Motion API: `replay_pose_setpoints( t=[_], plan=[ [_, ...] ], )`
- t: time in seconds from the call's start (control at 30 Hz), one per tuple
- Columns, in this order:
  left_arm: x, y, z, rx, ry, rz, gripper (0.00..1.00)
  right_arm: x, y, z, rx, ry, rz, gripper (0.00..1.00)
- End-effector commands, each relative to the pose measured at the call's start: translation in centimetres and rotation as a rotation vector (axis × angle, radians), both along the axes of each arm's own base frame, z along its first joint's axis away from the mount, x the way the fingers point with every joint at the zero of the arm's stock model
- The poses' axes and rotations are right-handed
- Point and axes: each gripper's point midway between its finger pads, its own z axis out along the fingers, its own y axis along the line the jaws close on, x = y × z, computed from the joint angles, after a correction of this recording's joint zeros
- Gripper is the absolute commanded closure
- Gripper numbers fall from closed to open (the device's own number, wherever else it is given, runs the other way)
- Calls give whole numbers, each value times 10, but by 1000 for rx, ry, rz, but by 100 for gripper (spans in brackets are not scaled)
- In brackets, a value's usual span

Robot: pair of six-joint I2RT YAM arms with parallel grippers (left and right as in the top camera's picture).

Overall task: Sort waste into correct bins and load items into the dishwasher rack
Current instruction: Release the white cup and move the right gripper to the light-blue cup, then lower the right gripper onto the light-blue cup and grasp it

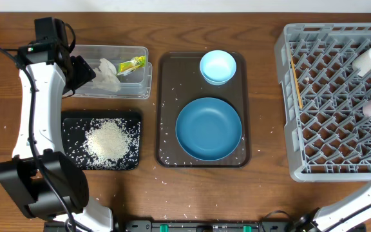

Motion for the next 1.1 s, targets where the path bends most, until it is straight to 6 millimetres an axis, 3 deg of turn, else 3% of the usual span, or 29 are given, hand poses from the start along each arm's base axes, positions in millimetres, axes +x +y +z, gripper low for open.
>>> replay_pose_setpoints(
  t=[0.0,0.1,0.27,0.43,0.5,0.57,0.77,0.97,1.07],
  plan=[
    [-4,1,7,1,-14,11,8,25,67,14,122,-106,240,89],
    [-4,1,7,1,-14,11,8,38,117,8,123,-77,361,83],
    [-4,1,7,1,-14,11,8,57,206,-31,-79,138,489,45],
    [-4,1,7,1,-14,11,8,70,293,-51,-268,238,598,44],
    [-4,1,7,1,-14,11,8,73,330,-59,-335,255,649,50],
    [-4,1,7,1,-14,11,8,75,368,-72,-418,280,693,56],
    [-4,1,7,1,-14,11,8,78,464,-127,-559,344,752,51],
    [-4,1,7,1,-14,11,8,67,540,-186,-594,364,890,51],
    [-4,1,7,1,-14,11,8,59,565,-212,-603,385,908,51]
  ],
)
